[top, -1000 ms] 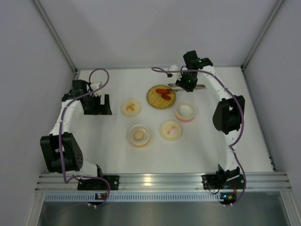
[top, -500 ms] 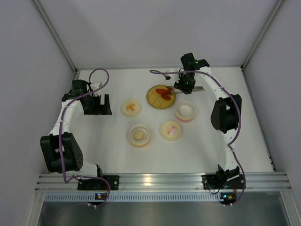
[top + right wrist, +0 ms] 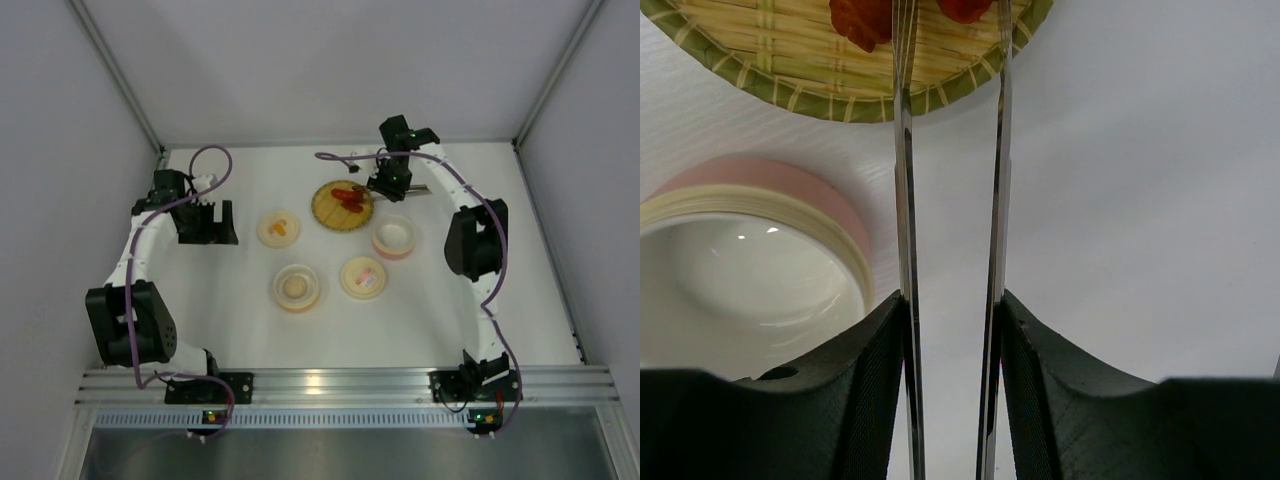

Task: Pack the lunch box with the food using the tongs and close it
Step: Pick up the fake food from the plate.

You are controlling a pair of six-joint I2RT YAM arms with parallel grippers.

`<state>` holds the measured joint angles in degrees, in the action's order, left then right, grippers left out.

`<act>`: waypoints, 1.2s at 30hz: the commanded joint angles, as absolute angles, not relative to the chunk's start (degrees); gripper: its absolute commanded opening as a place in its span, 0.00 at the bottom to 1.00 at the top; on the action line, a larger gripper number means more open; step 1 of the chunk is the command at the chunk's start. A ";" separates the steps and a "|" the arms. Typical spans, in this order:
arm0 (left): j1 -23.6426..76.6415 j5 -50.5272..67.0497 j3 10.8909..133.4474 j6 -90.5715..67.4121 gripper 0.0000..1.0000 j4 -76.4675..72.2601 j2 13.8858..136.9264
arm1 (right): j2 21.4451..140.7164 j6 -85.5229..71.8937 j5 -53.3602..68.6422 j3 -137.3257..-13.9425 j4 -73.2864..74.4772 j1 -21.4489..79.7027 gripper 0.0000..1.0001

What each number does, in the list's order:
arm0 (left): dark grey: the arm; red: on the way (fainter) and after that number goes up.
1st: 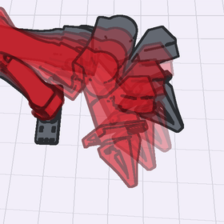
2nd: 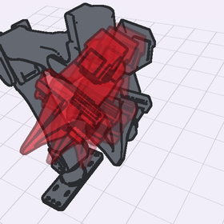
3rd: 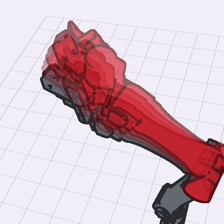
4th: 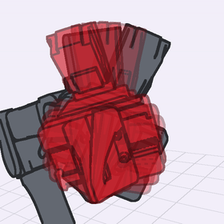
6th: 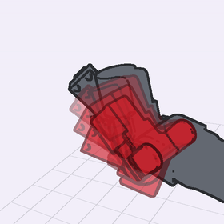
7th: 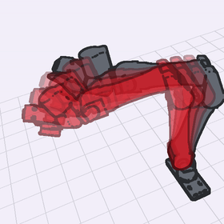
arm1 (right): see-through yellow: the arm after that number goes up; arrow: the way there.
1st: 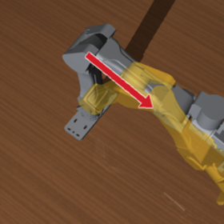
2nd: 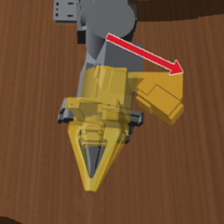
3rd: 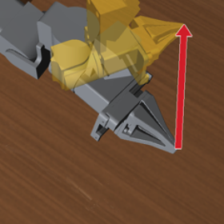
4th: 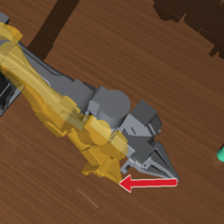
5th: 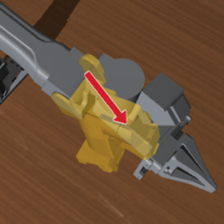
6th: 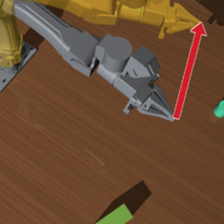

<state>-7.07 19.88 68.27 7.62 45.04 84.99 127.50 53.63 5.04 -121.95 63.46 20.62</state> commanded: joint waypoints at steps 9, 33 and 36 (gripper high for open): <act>-7.29 20.04 68.38 7.65 0.98 43.68 85.78 | 129.02 54.58 5.01 -125.95 62.23 22.50 0.41; -7.29 19.86 69.70 8.09 0.98 44.12 85.43 | 123.40 52.47 7.91 -126.65 63.54 23.38 0.00; -7.29 19.69 70.57 8.17 0.98 44.21 85.43 | 120.51 51.24 9.40 -126.21 63.72 23.03 0.00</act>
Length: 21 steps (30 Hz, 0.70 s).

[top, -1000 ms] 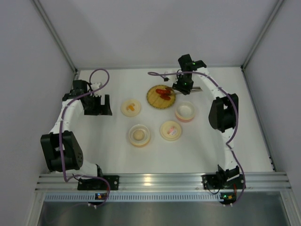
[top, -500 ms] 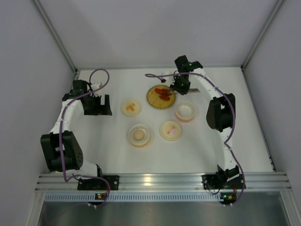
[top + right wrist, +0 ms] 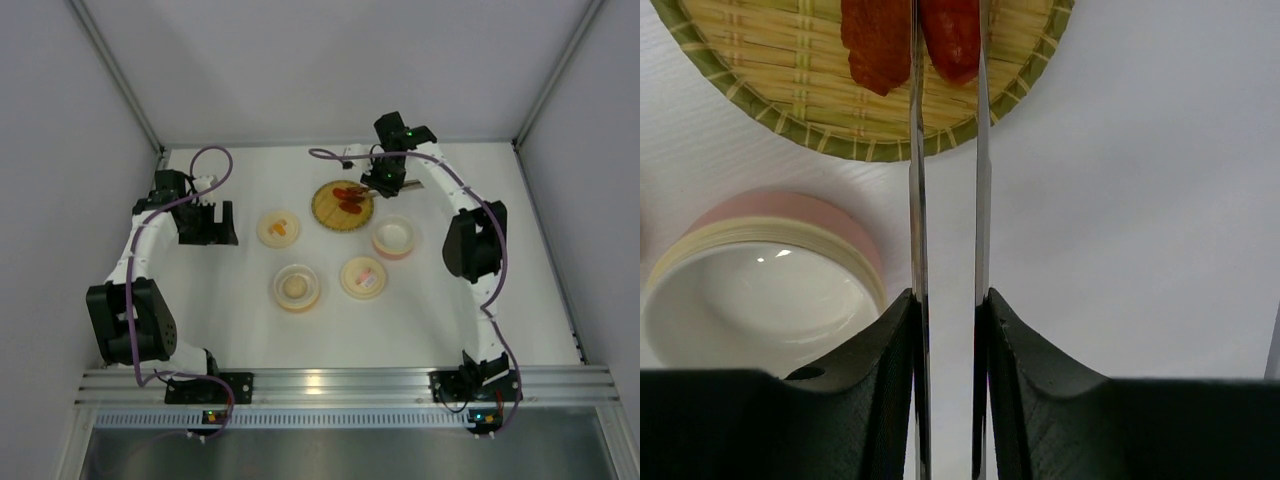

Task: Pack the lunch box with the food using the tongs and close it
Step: Pick up the fake food from the plate.

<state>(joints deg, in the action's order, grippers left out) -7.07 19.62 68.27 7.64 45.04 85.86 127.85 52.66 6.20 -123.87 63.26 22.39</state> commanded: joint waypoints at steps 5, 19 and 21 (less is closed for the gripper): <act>-7.21 20.30 72.33 8.00 0.98 44.38 85.52 | 114.72 49.49 11.25 -123.41 63.20 22.24 0.00; -7.21 22.41 72.33 7.29 0.98 44.12 85.08 | 96.61 48.87 14.33 -105.75 66.45 18.46 0.00; -7.29 23.02 72.25 7.03 0.98 43.95 85.25 | 91.60 49.66 13.54 -99.80 66.36 17.41 0.00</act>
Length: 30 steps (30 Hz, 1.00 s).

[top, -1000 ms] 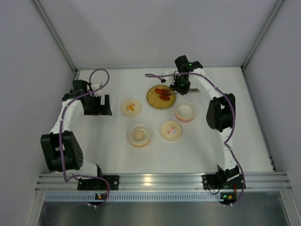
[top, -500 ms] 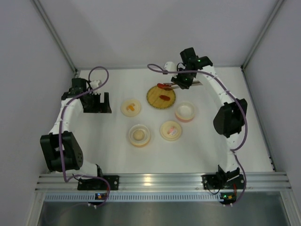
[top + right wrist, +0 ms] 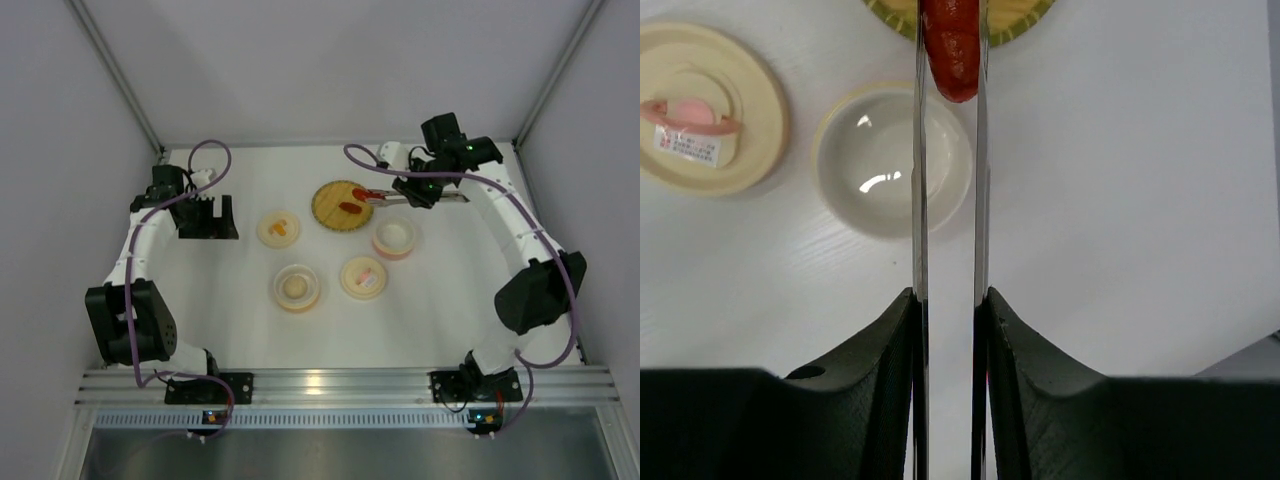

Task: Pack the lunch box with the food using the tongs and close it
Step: Pick up the fake food from the plate, then place the fake food in the packing box.

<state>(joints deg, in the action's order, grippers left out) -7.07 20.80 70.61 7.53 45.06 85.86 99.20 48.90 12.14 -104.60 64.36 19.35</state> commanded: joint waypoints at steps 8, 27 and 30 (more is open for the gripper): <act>-7.21 24.78 71.98 6.24 0.98 43.33 86.13 | 81.13 50.98 12.65 -87.02 66.80 13.19 0.00; -7.21 23.56 71.28 6.86 0.98 43.86 85.25 | 87.45 51.06 12.30 -84.11 61.88 10.81 0.00; -7.29 23.20 70.93 7.03 0.98 43.86 85.08 | 88.33 50.71 12.57 -84.11 60.21 10.81 0.00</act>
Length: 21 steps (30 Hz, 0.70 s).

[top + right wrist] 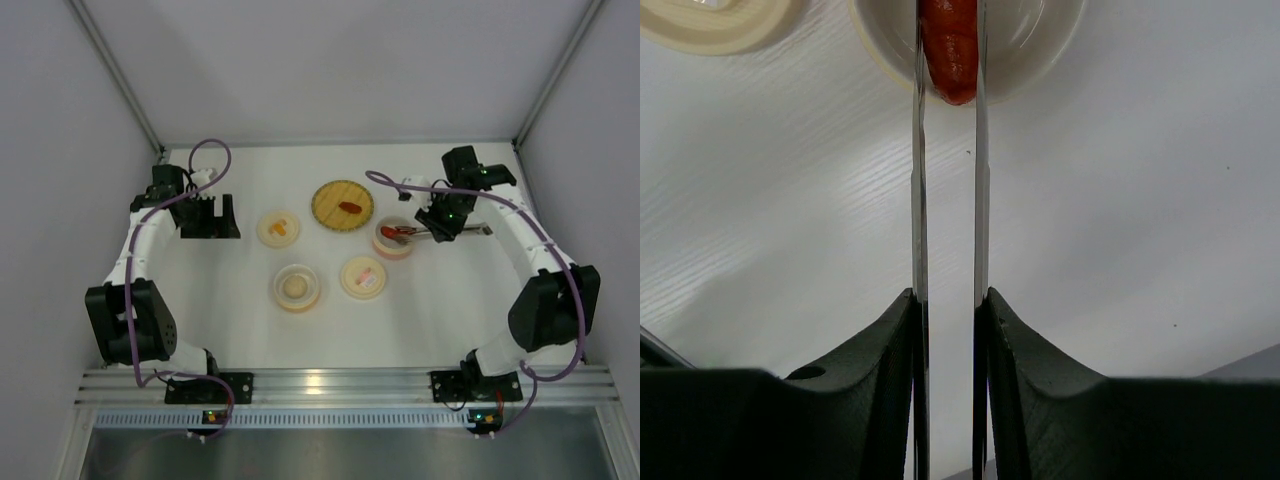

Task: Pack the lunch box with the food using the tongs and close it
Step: Place the fake food in the packing box.

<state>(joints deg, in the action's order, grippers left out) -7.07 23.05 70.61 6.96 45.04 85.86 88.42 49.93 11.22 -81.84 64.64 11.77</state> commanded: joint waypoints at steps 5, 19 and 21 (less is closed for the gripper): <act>-7.21 23.03 70.58 7.12 0.98 43.51 85.34 | 90.70 49.75 12.57 -85.08 59.15 10.81 0.00; -7.21 22.85 70.05 7.56 0.98 43.42 85.60 | 91.58 49.40 13.97 -85.78 60.64 10.81 0.52; -7.21 22.94 70.05 7.56 0.98 43.24 85.61 | 91.58 49.04 14.85 -87.88 62.22 10.81 0.55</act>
<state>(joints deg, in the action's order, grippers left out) -7.07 22.81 70.35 7.01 45.01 85.86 92.09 49.30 11.77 -82.98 62.54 11.75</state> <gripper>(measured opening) 0.982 0.537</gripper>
